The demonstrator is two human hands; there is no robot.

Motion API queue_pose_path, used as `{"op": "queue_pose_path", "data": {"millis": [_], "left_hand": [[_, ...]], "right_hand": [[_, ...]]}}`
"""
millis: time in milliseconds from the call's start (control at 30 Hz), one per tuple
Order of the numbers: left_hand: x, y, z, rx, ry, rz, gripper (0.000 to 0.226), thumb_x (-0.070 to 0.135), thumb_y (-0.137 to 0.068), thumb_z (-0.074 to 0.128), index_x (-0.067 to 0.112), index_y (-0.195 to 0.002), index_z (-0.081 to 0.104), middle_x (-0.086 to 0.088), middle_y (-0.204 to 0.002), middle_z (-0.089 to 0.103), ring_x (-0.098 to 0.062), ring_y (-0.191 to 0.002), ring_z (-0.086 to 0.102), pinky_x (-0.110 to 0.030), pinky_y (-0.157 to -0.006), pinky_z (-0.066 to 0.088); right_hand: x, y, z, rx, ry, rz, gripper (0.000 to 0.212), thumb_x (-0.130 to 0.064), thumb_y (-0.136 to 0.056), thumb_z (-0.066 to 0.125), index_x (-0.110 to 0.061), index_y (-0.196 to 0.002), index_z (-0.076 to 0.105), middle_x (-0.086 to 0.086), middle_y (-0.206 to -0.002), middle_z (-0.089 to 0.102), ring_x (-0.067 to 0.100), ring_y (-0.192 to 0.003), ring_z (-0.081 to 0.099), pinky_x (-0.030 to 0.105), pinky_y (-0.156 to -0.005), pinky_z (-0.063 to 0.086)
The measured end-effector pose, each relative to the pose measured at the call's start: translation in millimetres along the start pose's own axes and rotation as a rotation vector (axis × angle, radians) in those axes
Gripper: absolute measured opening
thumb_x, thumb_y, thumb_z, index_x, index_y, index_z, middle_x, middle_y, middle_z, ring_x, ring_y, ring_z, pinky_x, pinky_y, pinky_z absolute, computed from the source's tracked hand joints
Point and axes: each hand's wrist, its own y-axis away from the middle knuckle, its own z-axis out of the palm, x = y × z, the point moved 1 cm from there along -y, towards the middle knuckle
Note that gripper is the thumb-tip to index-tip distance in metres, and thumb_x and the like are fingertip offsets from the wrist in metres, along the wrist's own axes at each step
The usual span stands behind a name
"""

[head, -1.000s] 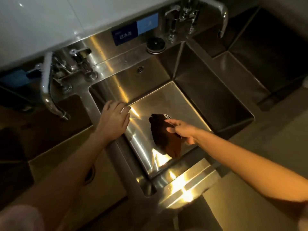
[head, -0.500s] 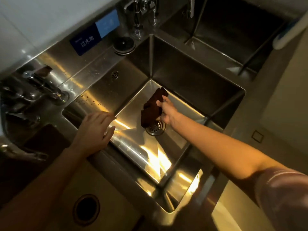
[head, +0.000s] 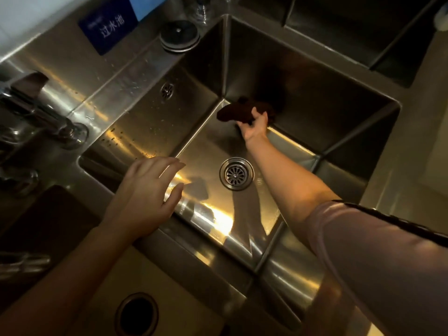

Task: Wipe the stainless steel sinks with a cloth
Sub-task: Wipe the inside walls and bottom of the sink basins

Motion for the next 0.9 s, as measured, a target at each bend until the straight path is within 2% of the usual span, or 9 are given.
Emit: {"op": "queue_pose_path", "data": {"millis": [267,500,633,900], "left_hand": [[-1.6,-1.0,1.2,0.001,0.014,-0.017,0.050,0.044,-0.093,0.032,0.020,-0.130,0.054,0.003,-0.131,0.054,-0.017,-0.122,0.048,-0.044,-0.102,0.035],[-1.9,-1.3,2.3,-0.005,0.013,-0.024,0.047,0.044,-0.094,0.032,0.025,-0.131,0.053,0.008,-0.131,0.052,-0.012,-0.123,0.045,-0.037,-0.104,0.030],[-4.1,-1.1,4.4,-0.002,0.014,-0.028,0.044,0.043,-0.094,0.034,0.026,-0.129,0.053,0.010,-0.130,0.052,-0.011,-0.122,0.046,-0.035,-0.103,0.029],[-2.1,1.0,-0.8,0.008,0.046,-0.044,0.042,0.041,-0.093,0.035,0.024,-0.124,0.058,0.008,-0.128,0.056,-0.012,-0.120,0.049,-0.039,-0.102,0.034]], "right_hand": [[10.9,-63.5,-19.0,0.050,-0.020,-0.052,0.070,0.008,-0.093,0.045,-0.029,-0.149,0.024,0.013,-0.154,0.027,0.037,-0.143,0.024,0.064,-0.111,0.020],[25.0,-96.3,-13.9,0.105,-0.035,-0.087,0.066,0.012,-0.087,0.055,-0.017,-0.142,0.034,0.025,-0.144,0.040,0.041,-0.134,0.039,0.066,-0.102,0.035],[28.4,-102.3,0.0,0.137,-0.113,-0.080,0.071,0.012,-0.087,0.055,-0.018,-0.146,0.028,0.019,-0.146,0.037,0.043,-0.132,0.039,0.065,-0.102,0.037],[30.2,-87.7,35.8,0.006,-0.233,0.038,0.057,0.004,-0.095,0.047,-0.011,-0.148,0.031,0.018,-0.151,0.032,0.040,-0.138,0.031,0.058,-0.110,0.032]]}}
